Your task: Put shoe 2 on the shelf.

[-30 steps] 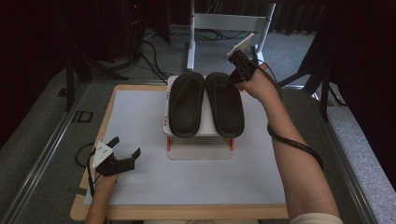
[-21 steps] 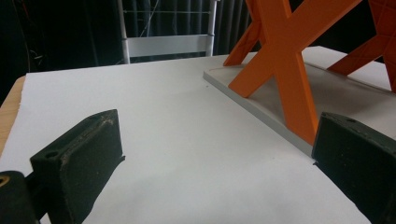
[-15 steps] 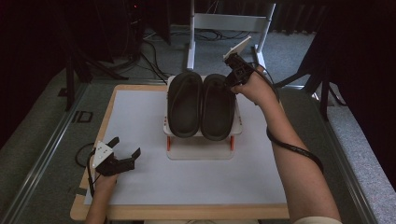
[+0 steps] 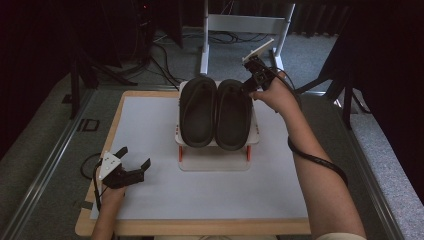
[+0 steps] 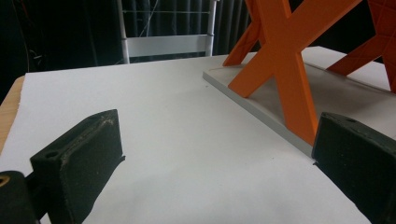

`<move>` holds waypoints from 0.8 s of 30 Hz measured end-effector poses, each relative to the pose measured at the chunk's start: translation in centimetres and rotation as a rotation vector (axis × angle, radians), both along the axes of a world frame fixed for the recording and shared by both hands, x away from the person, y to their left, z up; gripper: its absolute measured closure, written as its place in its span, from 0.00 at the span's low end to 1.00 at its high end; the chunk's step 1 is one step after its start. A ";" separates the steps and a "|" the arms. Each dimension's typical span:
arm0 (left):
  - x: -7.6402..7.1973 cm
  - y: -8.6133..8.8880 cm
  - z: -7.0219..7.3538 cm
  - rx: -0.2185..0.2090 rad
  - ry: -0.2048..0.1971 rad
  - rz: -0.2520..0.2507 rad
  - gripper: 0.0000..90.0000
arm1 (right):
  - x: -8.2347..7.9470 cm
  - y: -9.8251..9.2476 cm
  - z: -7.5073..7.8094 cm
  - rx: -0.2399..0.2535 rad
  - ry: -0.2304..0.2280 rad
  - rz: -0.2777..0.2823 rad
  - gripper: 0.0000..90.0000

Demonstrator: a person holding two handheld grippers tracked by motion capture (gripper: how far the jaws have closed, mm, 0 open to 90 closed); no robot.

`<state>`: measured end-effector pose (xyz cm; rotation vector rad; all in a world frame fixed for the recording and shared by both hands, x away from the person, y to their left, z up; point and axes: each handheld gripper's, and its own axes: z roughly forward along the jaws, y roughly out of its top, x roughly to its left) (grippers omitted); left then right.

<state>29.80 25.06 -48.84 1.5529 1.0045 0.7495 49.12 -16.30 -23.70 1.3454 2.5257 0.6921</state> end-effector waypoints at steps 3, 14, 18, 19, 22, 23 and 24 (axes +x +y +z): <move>0.0 0.0 0.0 0.000 0.000 0.000 0.02 | -0.2 -0.7 0.2 -0.002 -0.066 0.019 0.47; 0.0 0.0 0.0 0.001 0.002 0.001 0.02 | -0.6 -3.8 0.4 0.118 -0.087 0.008 0.32; 0.0 0.0 0.0 0.001 0.002 0.001 0.02 | -0.8 -5.0 0.3 0.130 -0.086 -0.019 0.28; 0.0 0.0 0.0 0.000 0.002 0.001 0.02 | -0.8 -5.3 0.2 0.133 -0.086 -0.025 0.27; 0.0 0.0 0.0 0.000 0.001 0.002 0.02 | -1.1 -6.6 -0.2 0.140 -0.093 -0.035 0.27; 0.0 0.0 0.0 0.000 0.001 0.002 0.02 | -1.1 -6.6 -0.2 0.140 -0.093 -0.035 0.27; 0.0 0.0 0.0 0.000 0.002 0.002 0.02 | -1.2 -7.4 -0.8 0.130 -0.116 -0.030 0.27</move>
